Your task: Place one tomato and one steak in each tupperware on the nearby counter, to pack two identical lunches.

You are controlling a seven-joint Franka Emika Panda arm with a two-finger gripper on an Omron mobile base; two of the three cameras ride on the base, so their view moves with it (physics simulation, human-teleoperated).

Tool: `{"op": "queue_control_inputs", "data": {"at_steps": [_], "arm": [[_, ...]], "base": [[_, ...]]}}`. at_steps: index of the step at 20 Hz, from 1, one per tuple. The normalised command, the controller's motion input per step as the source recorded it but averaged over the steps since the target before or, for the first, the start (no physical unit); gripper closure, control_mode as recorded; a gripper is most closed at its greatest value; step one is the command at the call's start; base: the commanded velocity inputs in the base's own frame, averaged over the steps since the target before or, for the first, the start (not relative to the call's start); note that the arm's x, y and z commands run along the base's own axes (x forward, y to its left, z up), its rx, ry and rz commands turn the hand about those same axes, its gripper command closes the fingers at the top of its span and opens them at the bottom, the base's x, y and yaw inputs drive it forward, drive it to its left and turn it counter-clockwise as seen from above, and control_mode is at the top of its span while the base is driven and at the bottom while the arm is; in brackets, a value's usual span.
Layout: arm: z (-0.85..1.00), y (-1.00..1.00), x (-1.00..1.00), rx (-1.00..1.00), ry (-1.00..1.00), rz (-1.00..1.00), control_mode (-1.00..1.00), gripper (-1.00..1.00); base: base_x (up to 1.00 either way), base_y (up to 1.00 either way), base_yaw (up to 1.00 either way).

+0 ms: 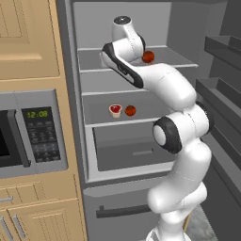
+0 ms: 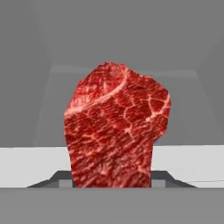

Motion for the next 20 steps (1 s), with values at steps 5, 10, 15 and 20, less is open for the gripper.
{"op": "queue_control_inputs", "data": {"at_steps": [5, 10, 15, 20], "arm": [[-0.28, 0.00, -0.83, 0.00, -0.13, 0.06, -1.00, 1.00], [-0.01, 0.05, -0.99, -0.01, -0.11, 0.08, -1.00, 1.00], [0.00, 0.12, -0.80, -0.01, -0.01, 0.03, -1.00, 1.00], [0.01, 0.00, -0.80, 0.00, 0.00, 0.02, -1.00, 1.00]], "base": [[0.00, 0.00, 0.00], [0.00, 0.00, 0.00], [0.00, 0.00, 0.00], [0.00, 0.00, 0.00]]}}
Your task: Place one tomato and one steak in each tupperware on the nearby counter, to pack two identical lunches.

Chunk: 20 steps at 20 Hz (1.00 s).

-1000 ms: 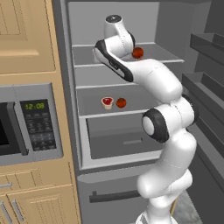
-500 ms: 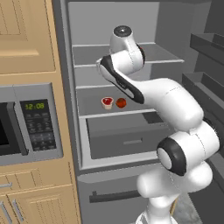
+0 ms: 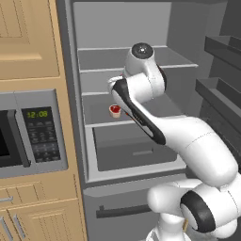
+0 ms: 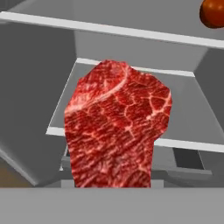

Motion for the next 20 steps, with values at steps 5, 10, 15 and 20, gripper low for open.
{"op": "queue_control_inputs", "data": {"at_steps": [5, 10, 15, 20], "arm": [[0.00, 0.02, -0.70, 0.00, 0.00, 0.00, -1.00, 1.00], [0.00, 0.08, -0.38, 0.00, 0.00, 0.00, 1.00, 1.00], [0.00, 0.00, 0.00, 0.00, 0.00, 0.00, 1.00, 1.00], [0.00, 0.00, 0.00, 0.00, 0.00, 0.00, 1.00, 1.00]], "base": [[0.00, 0.00, 0.00], [-0.29, 0.06, 0.00], [-0.58, 0.37, 0.00], [-0.36, 0.68, 0.00]]}}
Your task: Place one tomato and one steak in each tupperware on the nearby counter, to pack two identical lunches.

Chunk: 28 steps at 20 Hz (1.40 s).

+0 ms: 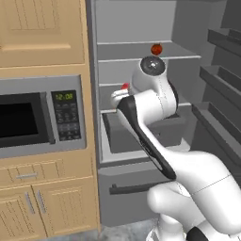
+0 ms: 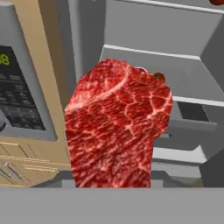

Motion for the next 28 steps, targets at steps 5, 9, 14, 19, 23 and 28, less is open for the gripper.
{"op": "queue_control_inputs", "data": {"at_steps": [5, 9, 14, 19, 23, 28], "arm": [[0.00, 0.00, 0.00, 0.00, 0.00, 0.00, 1.00, 1.00], [0.00, 0.00, 0.00, 0.00, 0.00, 0.00, 1.00, 1.00], [0.00, 0.00, 0.00, 0.00, 0.00, 0.00, 1.00, 1.00], [0.00, 0.00, 0.00, 0.00, 0.00, 0.00, 1.00, 1.00], [0.00, 0.00, 0.00, 0.00, 0.00, 0.00, 1.00, 1.00], [0.00, 0.00, 0.00, 0.00, 0.00, 0.00, 1.00, 1.00]], "base": [[-0.19, 0.98, 0.00], [-0.19, 1.00, 0.00], [-0.19, 1.00, 0.00], [-0.18, 1.00, 0.00], [-0.15, 1.00, 0.00], [-0.10, 1.00, 0.00]]}}
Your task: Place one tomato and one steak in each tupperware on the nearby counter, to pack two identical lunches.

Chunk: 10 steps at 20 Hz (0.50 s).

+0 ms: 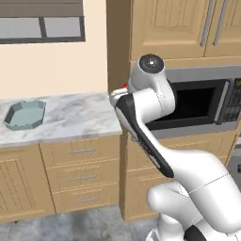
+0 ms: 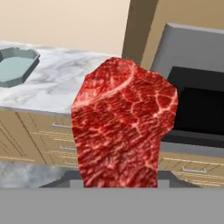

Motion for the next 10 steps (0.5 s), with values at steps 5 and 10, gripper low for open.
{"op": "queue_control_inputs", "data": {"at_steps": [5, 10], "arm": [[0.00, 0.00, 0.00, 0.00, 0.00, 0.00, 1.00, 1.00], [0.00, 0.00, 0.00, 0.00, 0.00, 0.00, 1.00, 1.00]], "base": [[-0.02, 1.00, 0.00], [0.00, 1.00, 0.00]]}}
